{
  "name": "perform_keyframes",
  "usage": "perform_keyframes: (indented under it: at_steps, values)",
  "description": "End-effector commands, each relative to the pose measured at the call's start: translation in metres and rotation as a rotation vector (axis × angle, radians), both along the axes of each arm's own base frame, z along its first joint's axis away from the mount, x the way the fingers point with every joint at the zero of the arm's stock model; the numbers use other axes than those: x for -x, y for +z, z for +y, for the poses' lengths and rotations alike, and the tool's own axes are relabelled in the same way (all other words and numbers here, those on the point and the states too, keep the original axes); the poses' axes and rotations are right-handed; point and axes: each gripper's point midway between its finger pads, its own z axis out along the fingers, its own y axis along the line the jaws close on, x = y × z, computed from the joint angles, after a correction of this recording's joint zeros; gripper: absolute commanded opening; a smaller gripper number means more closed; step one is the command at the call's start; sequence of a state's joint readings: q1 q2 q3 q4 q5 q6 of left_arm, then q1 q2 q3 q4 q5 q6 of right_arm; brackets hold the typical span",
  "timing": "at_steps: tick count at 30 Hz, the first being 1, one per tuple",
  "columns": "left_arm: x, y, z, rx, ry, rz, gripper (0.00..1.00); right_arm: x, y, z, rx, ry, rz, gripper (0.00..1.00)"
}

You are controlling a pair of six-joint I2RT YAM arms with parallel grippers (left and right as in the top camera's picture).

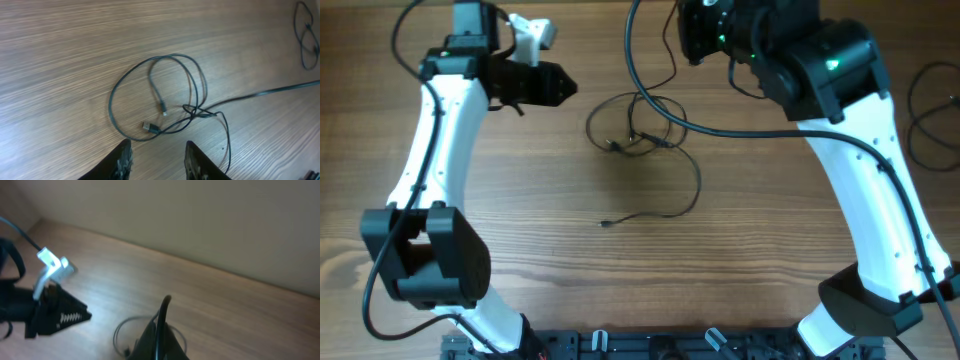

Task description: Untangle cables

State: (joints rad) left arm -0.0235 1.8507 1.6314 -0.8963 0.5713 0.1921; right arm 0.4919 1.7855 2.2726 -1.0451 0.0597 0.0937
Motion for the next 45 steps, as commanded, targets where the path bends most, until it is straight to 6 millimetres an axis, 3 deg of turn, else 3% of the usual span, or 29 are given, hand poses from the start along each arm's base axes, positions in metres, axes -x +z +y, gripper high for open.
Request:
perform_keyframes:
  at_steps: [1, 4, 7, 12, 19, 23, 30, 38, 40, 45]
  values:
    - [0.002, -0.003, -0.030, 0.011, -0.094, -0.022, 0.37, 0.011, 0.041, -0.028, -0.003, -0.103, -0.099, 0.04]
    - [0.006, -0.010, -0.048, 0.010, -0.136, -0.009, 0.36, 0.021, 0.055, -0.034, -0.019, -0.104, -0.126, 0.04]
    - [0.017, -0.014, -0.078, 0.070, -0.228, 0.007, 0.36, 0.034, 0.069, -0.041, -0.038, -0.106, -0.150, 0.04]
    - [0.039, -0.005, -0.121, 0.176, -0.418, -0.031, 0.36, 0.048, 0.063, -0.049, -0.037, -0.121, -0.100, 0.04]
    - [0.072, 0.002, -0.165, 0.212, -0.638, -0.099, 0.32, 0.046, 0.060, -0.058, -0.009, -0.160, -0.100, 0.04]
    - [0.081, 0.010, -0.174, 0.265, -0.708, -0.135, 0.30, 0.042, 0.060, -0.070, -0.004, -0.200, -0.100, 0.04]
    - [0.077, 0.011, -0.177, 0.269, -0.714, -0.166, 0.34, 0.043, 0.061, -0.064, -0.032, -0.176, -0.097, 0.04]
    - [0.072, -0.019, -0.197, 0.272, -0.750, -0.154, 0.39, 0.044, 0.061, -0.061, -0.049, -0.161, -0.088, 0.04]
    - [0.072, -0.026, -0.200, 0.272, -0.757, -0.142, 0.34, 0.044, 0.061, -0.060, -0.051, -0.158, -0.087, 0.04]
    - [0.068, -0.037, -0.197, 0.222, -0.742, -0.132, 0.10, 0.044, 0.060, -0.060, -0.050, -0.158, -0.086, 0.04]
